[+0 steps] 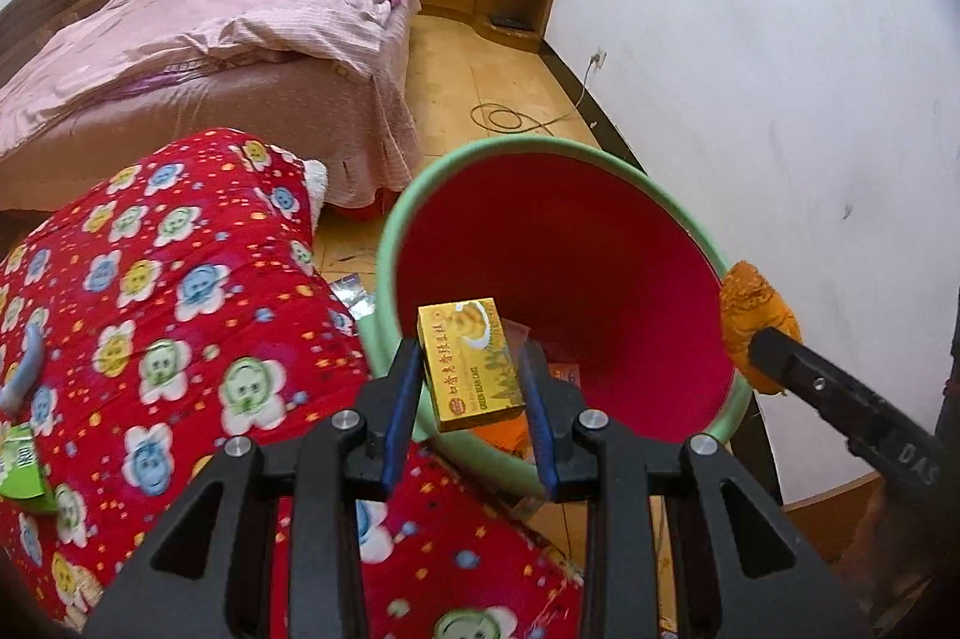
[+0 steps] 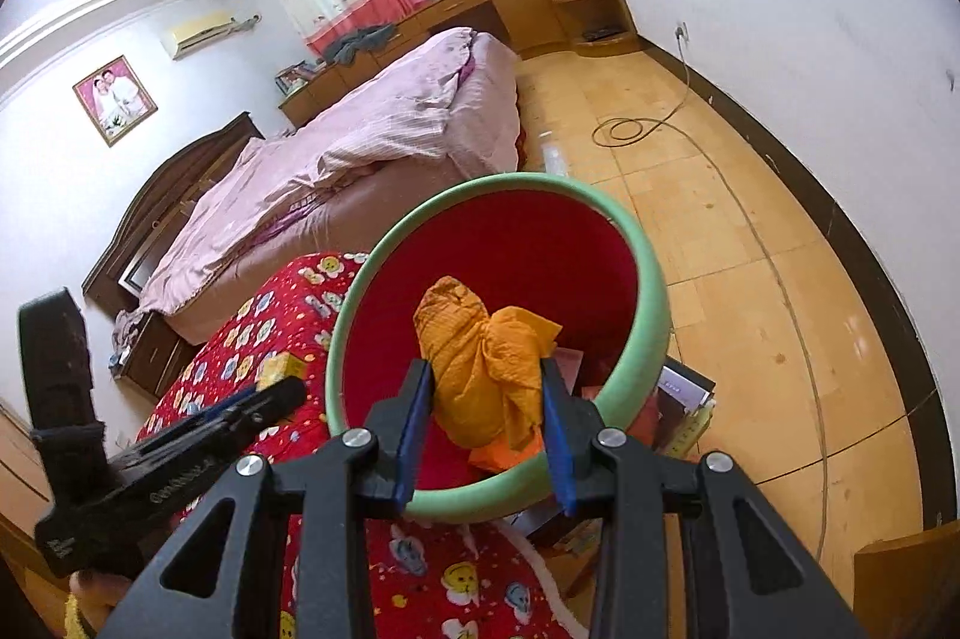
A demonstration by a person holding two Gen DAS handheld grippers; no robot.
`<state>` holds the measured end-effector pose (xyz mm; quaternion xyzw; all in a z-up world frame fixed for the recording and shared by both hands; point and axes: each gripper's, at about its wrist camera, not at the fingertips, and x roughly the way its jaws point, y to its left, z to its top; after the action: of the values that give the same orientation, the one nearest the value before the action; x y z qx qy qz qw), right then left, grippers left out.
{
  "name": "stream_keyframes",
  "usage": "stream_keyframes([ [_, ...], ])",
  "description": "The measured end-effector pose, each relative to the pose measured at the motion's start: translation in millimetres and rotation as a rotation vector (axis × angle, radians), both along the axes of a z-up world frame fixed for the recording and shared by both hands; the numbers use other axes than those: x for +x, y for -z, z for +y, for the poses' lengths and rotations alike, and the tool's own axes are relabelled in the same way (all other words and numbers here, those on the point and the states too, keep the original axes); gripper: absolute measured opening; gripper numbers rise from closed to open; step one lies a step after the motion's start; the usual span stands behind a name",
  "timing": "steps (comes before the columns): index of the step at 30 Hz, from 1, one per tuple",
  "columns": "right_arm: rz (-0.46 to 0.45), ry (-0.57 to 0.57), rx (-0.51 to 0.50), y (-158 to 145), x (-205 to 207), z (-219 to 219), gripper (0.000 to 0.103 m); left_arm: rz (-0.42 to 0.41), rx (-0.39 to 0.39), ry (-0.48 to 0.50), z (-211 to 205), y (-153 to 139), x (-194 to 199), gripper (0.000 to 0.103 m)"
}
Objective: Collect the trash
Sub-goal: 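Open the right tool over the bin while the left tool opens to drop the yellow box, then move both tools back over the green pouch and blue tube on the bedspread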
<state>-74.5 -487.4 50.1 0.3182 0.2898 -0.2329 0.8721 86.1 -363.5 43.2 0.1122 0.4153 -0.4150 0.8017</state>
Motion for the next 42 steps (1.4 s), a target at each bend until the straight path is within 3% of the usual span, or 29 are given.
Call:
stream_keyframes([
  [14, 0.015, 0.005, 0.012, 11.0, 8.7, -14.1, 0.039, 0.043, 0.005, -0.044, 3.6, 8.2, 5.0, 0.039],
  [31, 0.021, -0.001, 0.016, 9.7, 22.8, -14.4, 0.062, 0.035, -0.029, -0.156, 56.7, -10.7, 16.4, 0.039],
  [42, -0.001, -0.034, -0.003, -5.1, 27.1, 11.3, 0.065, -0.007, -0.014, -0.261, 107.0, -24.9, 28.6, 0.039],
])
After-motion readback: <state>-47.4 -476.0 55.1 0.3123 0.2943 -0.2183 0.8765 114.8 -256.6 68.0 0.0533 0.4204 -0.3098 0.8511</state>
